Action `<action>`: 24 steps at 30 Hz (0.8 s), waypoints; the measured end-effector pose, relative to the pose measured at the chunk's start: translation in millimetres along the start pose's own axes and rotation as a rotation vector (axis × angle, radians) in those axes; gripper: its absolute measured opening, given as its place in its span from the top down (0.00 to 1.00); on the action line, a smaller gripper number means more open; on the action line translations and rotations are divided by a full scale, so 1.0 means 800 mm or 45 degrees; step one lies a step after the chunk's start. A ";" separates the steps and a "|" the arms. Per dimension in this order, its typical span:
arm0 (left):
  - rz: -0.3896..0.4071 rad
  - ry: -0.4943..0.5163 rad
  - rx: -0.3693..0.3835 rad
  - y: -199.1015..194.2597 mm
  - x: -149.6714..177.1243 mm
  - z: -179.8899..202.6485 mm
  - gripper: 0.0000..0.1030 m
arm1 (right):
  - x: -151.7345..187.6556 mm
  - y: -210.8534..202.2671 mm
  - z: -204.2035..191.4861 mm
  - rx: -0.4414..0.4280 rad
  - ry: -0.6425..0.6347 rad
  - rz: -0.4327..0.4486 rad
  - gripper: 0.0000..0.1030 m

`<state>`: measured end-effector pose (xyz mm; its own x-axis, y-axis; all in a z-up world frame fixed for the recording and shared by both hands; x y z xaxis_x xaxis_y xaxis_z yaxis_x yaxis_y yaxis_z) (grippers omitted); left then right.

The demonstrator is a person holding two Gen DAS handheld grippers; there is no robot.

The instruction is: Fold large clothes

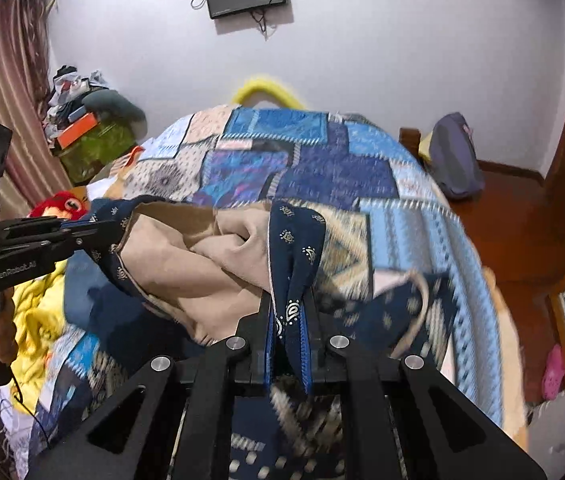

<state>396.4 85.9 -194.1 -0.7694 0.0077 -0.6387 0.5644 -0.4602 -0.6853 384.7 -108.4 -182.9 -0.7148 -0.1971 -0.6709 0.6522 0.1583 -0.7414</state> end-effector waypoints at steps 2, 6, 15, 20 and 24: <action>-0.030 0.004 -0.007 0.004 0.019 -0.001 0.91 | 0.024 -0.004 0.000 -0.004 0.007 -0.024 0.92; -0.123 0.020 -0.079 0.027 0.061 -0.015 0.91 | 0.062 0.010 0.000 0.068 -0.050 -0.059 0.92; -0.231 -0.071 -0.234 0.069 0.140 -0.085 0.92 | 0.088 0.046 0.024 0.272 -0.176 -0.129 0.84; -0.233 -0.069 -0.212 0.061 0.141 -0.083 0.92 | 0.089 0.040 0.070 0.496 -0.148 -0.087 0.04; -0.211 -0.095 -0.164 0.044 0.130 -0.075 0.88 | 0.085 0.021 0.086 0.315 -0.043 -0.122 0.04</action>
<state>354.0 123.8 -306.0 -0.8721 0.0057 -0.4894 0.4583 -0.3410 -0.8208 364.5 -186.0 -239.9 -0.7700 -0.2326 -0.5941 0.6269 -0.1030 -0.7722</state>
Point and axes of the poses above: each gripper's, at about its wrist camera, not at the fingertips, and y roughly the way its jaws point, z to its right, x to its underside, the point moved 5 cm from there along y, roughly the way its jaws point, and after that the axes turned 14 degrees about x, right-handed, at the moved point
